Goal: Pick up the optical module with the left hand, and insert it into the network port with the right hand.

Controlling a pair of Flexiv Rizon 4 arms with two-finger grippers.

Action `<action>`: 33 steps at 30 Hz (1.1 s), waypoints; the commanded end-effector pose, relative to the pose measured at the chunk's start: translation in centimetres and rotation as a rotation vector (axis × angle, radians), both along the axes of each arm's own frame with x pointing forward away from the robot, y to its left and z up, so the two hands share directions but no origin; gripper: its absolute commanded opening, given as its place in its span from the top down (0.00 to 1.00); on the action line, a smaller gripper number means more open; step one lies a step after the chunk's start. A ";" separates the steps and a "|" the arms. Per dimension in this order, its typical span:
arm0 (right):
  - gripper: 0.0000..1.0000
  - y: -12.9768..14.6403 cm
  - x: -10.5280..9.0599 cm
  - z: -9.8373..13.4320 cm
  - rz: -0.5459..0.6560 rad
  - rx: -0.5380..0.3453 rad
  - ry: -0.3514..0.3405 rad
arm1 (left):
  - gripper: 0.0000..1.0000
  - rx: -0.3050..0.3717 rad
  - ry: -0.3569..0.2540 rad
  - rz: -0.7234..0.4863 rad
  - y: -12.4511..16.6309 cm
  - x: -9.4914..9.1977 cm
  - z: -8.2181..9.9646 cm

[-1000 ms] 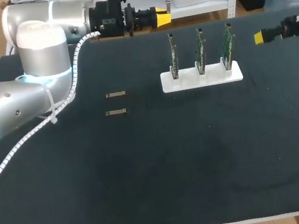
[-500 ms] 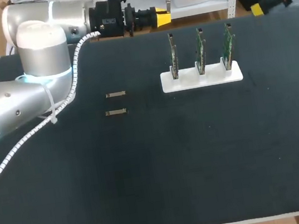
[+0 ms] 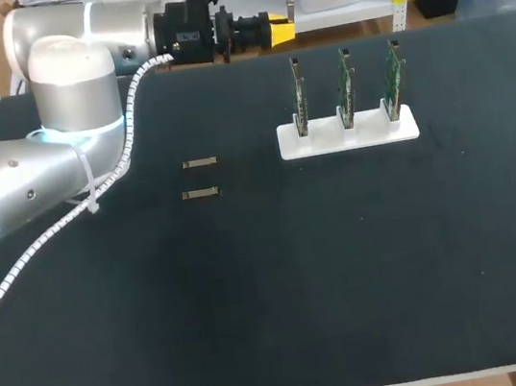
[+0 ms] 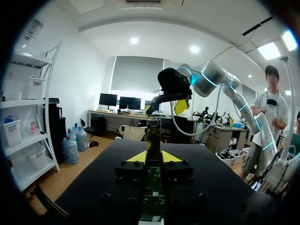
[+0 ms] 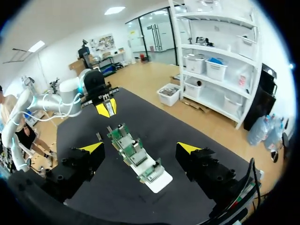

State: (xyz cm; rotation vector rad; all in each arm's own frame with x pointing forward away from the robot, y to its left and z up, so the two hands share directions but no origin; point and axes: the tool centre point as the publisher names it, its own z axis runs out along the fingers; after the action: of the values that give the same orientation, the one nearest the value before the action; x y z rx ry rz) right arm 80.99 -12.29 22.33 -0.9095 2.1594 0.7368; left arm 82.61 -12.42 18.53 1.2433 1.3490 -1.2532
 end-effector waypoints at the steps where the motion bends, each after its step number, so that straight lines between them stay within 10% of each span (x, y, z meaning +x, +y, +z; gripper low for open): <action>1: 0.00 0.3 1.0 -0.1 0.212 0.167 0.115 | 1.00 0.001 0.000 -0.002 -0.1 0.2 0.0; 18: 0.00 -0.2 1.0 -0.1 0.183 0.188 0.123 | 1.00 0.001 0.000 -0.002 -0.1 0.2 0.0; 33: 0.00 4.4 4.4 2.0 0.575 0.126 0.043 | 1.00 0.001 0.000 -0.002 -0.1 0.2 0.0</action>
State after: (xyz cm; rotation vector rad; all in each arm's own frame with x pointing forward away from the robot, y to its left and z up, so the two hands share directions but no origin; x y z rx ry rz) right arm 83.28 -8.42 24.09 -1.3279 1.9110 0.9467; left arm 82.62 -12.42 18.53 1.2433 1.3490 -1.2531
